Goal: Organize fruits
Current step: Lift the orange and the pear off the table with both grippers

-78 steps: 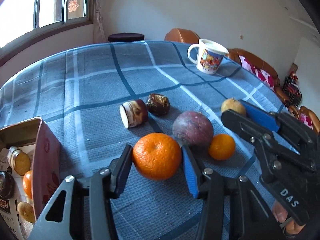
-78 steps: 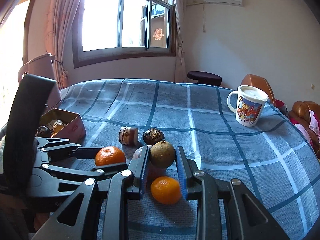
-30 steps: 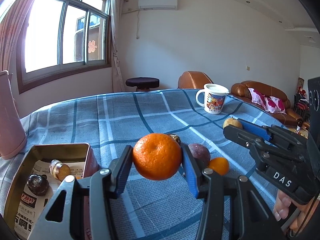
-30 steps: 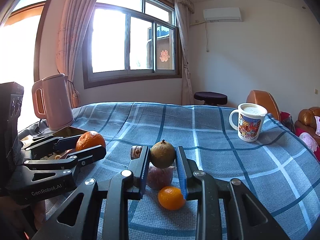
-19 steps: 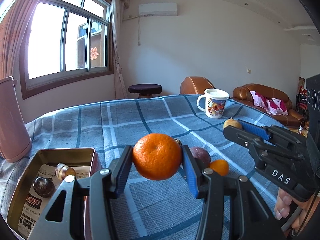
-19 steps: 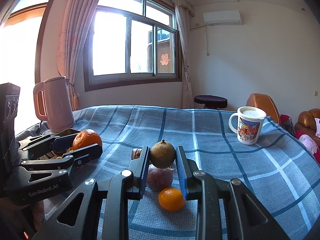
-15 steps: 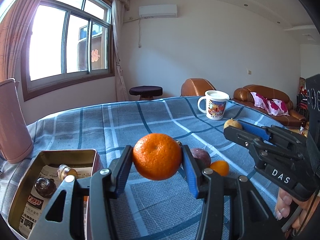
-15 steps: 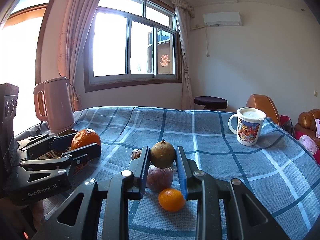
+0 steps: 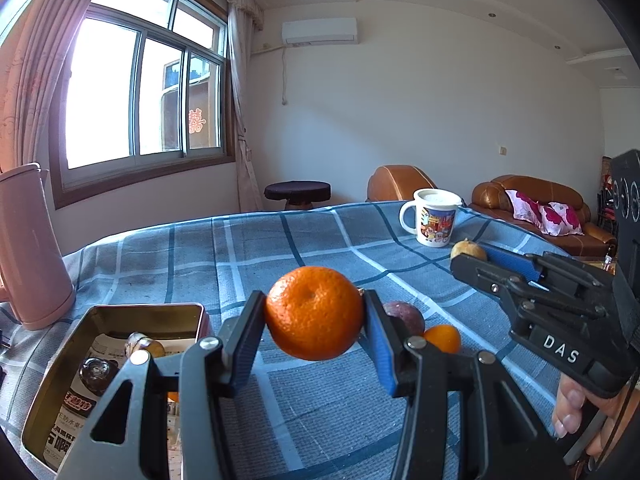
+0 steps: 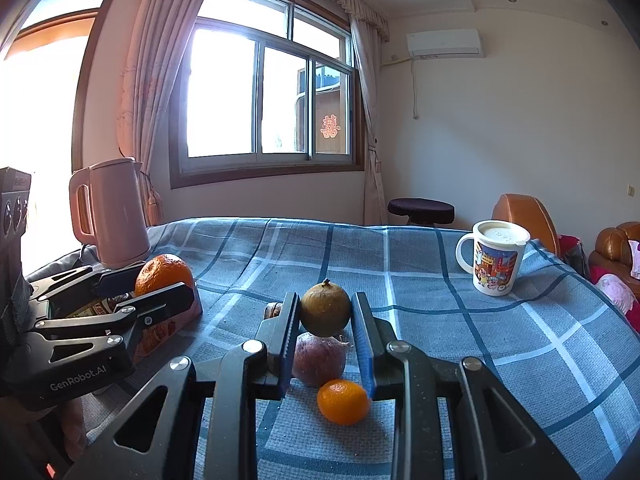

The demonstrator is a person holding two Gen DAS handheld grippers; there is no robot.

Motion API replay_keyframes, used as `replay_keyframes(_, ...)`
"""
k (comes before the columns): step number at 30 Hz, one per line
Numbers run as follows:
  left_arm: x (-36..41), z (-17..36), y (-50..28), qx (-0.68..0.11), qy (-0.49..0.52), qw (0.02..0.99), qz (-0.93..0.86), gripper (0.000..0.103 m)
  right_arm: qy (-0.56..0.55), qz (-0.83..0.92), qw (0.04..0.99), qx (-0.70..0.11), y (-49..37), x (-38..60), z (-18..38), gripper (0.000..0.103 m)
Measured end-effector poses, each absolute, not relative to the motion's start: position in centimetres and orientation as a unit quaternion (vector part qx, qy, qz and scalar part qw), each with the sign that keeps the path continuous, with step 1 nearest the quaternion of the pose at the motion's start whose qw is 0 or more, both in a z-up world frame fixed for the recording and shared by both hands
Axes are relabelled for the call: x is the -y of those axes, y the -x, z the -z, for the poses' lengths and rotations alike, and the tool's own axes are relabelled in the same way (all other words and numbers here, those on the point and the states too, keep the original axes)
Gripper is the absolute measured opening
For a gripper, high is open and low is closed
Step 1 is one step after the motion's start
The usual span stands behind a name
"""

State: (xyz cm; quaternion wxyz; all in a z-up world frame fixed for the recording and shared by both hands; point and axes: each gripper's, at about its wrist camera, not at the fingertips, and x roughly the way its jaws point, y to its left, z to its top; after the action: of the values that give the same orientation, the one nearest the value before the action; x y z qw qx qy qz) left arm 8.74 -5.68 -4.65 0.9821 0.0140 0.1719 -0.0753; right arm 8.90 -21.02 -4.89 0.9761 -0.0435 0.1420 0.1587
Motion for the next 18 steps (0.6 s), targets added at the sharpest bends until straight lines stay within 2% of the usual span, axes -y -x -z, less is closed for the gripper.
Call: replay_keyframes(18, 4.5, 4.7, -8.7, -0.183, -0.004, 0.981, 0.068, 0.051, 0.057, -0.159, 0.974, -0.151, -9.2, 20.3, 4.9, 0.028)
